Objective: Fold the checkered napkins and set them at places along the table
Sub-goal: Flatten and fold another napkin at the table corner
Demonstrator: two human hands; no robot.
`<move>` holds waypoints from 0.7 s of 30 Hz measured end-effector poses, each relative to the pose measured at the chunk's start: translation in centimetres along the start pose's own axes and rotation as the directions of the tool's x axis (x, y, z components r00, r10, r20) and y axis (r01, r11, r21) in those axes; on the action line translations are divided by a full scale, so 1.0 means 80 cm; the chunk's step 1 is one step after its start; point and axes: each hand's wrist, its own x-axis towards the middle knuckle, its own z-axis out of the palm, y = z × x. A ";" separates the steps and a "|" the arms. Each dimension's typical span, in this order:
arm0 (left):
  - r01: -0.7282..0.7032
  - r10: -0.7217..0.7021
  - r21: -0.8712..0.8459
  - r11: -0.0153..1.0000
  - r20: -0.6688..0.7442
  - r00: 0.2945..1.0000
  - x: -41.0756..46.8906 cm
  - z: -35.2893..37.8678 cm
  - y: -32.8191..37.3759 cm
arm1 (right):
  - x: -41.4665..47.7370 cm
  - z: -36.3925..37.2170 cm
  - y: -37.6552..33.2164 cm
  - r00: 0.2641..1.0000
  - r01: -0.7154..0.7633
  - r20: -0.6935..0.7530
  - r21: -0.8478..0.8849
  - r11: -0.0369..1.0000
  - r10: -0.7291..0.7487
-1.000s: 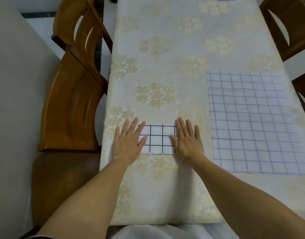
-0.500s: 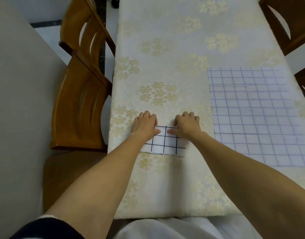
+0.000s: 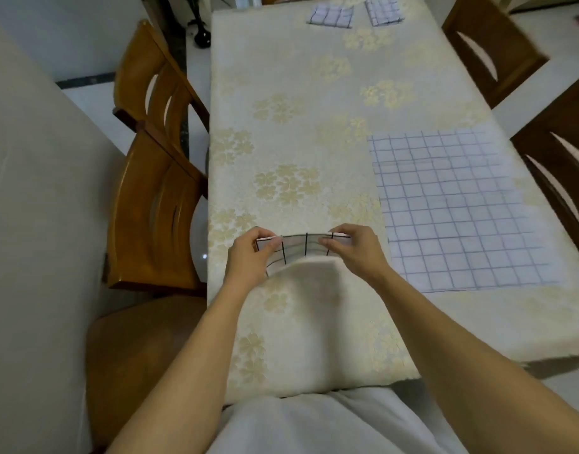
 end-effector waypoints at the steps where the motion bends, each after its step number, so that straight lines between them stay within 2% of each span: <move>1: -0.033 0.032 -0.064 0.997 -0.012 0.999 -0.008 0.003 0.012 | -0.014 -0.007 -0.008 0.998 -0.020 -0.054 0.126 0.992 0.027; 3: -0.095 0.094 -0.166 0.982 -0.015 0.995 -0.017 0.008 0.039 | -0.042 -0.025 -0.023 0.989 -0.035 -0.126 0.323 0.946 0.080; 4: -0.117 0.117 -0.208 0.971 -0.012 0.993 -0.021 0.011 0.054 | -0.053 -0.034 -0.030 0.985 -0.036 -0.146 0.367 0.929 0.096; 9: -0.159 0.156 -0.366 0.917 -0.038 0.987 -0.039 0.021 0.106 | -0.088 -0.078 -0.054 0.967 0.030 -0.247 0.359 0.933 0.064; 13: -0.028 0.078 -0.419 0.907 0.102 0.992 -0.081 0.048 0.137 | -0.110 -0.115 -0.068 0.931 0.083 -0.358 0.388 0.918 0.067; 15: -0.027 0.090 -0.402 0.915 0.138 0.986 -0.103 0.062 0.153 | -0.123 -0.137 -0.066 0.920 0.093 -0.383 0.411 0.907 0.080; 17: -0.071 0.118 -0.380 0.922 0.102 0.988 -0.123 0.077 0.175 | -0.139 -0.161 -0.059 0.919 0.096 -0.384 0.438 0.894 0.090; 21: -0.123 0.152 -0.373 0.920 0.050 0.987 -0.169 0.124 0.215 | -0.189 -0.214 -0.022 0.954 0.046 -0.269 0.571 0.820 0.133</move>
